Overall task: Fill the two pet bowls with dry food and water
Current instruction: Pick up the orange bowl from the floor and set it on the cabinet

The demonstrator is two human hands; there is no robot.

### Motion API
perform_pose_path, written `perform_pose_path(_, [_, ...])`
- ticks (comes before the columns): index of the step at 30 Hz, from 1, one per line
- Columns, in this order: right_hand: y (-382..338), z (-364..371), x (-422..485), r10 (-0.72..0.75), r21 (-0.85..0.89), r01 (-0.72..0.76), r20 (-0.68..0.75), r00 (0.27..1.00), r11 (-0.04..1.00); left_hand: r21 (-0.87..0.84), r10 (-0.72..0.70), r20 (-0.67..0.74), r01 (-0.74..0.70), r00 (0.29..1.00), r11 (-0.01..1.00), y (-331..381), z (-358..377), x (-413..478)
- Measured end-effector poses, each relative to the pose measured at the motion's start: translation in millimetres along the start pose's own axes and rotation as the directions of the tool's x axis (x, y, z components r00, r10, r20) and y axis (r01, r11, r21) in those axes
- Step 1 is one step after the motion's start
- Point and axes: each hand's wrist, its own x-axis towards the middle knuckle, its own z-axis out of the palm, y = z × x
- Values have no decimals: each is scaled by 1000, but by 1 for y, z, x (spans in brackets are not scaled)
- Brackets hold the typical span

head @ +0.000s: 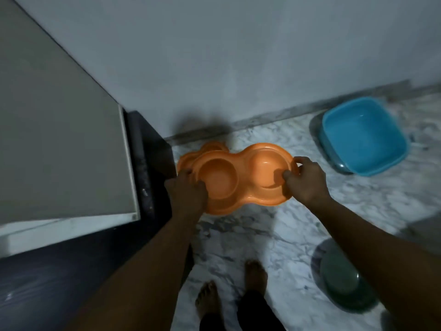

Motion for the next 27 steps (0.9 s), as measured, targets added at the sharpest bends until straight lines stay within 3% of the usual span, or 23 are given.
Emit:
perform_pose_path(6, [-142,-154,-106,-152,18,153,-81,985,988,-211,31,-145,-61,989,976,164,-158,-111])
perform_pose_path(13, [-257,-233,-222,-370,29,381,-179,912,924,-244,115,-321,-200,940,949,222,-297,-194])
perform_pose_path(19, [-312,-207,-330,-508,-16,516,-209,836,856,-314,119,-380,-249,917,916,169,-405,-254])
perform_pose_path(27, [-369,-55,-493,-595,-45,594,-78,800,803,-299,53,-466,-213,883,930,1,-582,-314])
